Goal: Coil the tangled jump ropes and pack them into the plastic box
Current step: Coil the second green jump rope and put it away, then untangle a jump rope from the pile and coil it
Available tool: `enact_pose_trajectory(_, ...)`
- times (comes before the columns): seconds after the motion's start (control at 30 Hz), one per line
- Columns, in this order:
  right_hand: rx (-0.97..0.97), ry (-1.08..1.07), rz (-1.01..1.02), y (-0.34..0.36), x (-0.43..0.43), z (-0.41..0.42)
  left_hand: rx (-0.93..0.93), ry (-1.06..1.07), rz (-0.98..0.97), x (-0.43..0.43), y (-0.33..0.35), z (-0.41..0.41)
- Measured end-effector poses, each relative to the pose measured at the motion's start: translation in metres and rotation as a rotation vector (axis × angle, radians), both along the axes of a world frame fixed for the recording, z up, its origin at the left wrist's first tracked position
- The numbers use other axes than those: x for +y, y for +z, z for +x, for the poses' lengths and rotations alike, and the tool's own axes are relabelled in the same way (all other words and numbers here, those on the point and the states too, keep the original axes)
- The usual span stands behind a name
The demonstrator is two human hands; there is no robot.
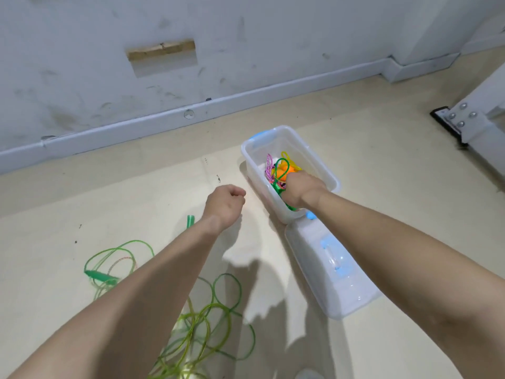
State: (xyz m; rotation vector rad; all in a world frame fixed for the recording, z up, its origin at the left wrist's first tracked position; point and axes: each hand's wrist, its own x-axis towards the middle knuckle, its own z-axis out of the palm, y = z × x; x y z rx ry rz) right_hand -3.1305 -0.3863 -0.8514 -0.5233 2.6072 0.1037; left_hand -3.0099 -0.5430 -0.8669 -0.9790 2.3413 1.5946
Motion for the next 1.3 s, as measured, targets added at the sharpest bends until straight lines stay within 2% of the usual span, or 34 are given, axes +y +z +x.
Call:
enact_pose_trajectory(0.13,-0.018,0.259,0.014,0.055,-0.033,0.07,-0.096,-0.084,-0.13,-0.008,0.028,0.081)
enact_pose_trajectory(0.27,-0.073,0.349,-0.02,0.057,-0.064,0.134,-0.177,-0.108,-0.195,-0.019,0.032,0.153)
enact_pose_trajectory(0.47,-0.266,0.302,-0.072,-0.004,-0.082,0.233,-0.317,-0.009,-0.178,-0.036,-0.004,0.274)
enact_pose_trajectory(0.57,-0.348,0.283,-0.049,-0.045,-0.08,0.267,-0.389,-0.045,-0.181,-0.041,-0.035,0.314)
enact_pose_trajectory(0.73,-0.421,0.242,-0.009,-0.106,-0.067,0.292,-0.446,-0.045,-0.156,-0.036,-0.086,0.339)
enact_pose_trajectory(0.87,-0.497,0.135,-0.157,-0.142,-0.065,0.301,-0.454,0.07,-0.193,-0.032,-0.115,0.335)
enact_pose_trajectory(0.97,-0.521,0.043,-0.273,-0.158,-0.07,0.306,-0.488,0.08,-0.191,-0.034,-0.132,0.328)
enact_pose_trajectory(1.07,-0.491,-0.078,-0.332,-0.163,-0.075,0.31,-0.51,-0.074,-0.29,-0.041,-0.141,0.325)
enact_pose_trajectory(1.2,-0.372,-0.018,-0.353,-0.161,-0.082,0.315,-0.504,-0.306,-0.518,-0.05,-0.135,0.339)
enact_pose_trajectory(1.3,-0.457,0.115,-0.35,-0.151,-0.088,0.32,-0.357,-0.291,-0.445,-0.056,-0.124,0.351)
